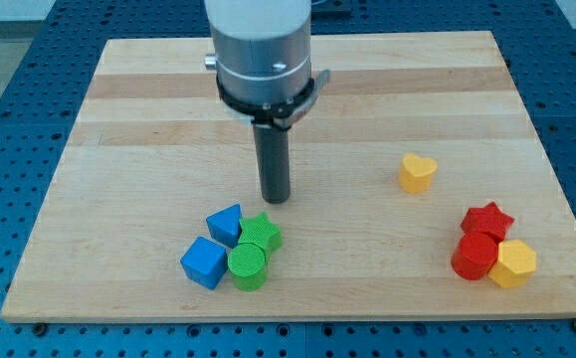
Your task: Push the blue triangle a bit down
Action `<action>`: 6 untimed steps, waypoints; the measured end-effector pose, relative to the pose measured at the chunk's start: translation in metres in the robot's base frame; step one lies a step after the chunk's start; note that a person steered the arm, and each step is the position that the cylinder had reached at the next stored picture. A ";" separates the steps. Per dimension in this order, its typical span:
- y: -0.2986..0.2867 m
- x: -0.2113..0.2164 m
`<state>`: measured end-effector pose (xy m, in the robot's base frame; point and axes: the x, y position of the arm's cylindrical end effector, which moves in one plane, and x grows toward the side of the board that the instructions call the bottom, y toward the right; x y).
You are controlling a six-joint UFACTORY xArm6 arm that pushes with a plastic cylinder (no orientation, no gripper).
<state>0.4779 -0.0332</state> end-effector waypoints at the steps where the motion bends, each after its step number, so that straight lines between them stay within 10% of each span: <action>1: -0.033 -0.005; 6: -0.062 0.041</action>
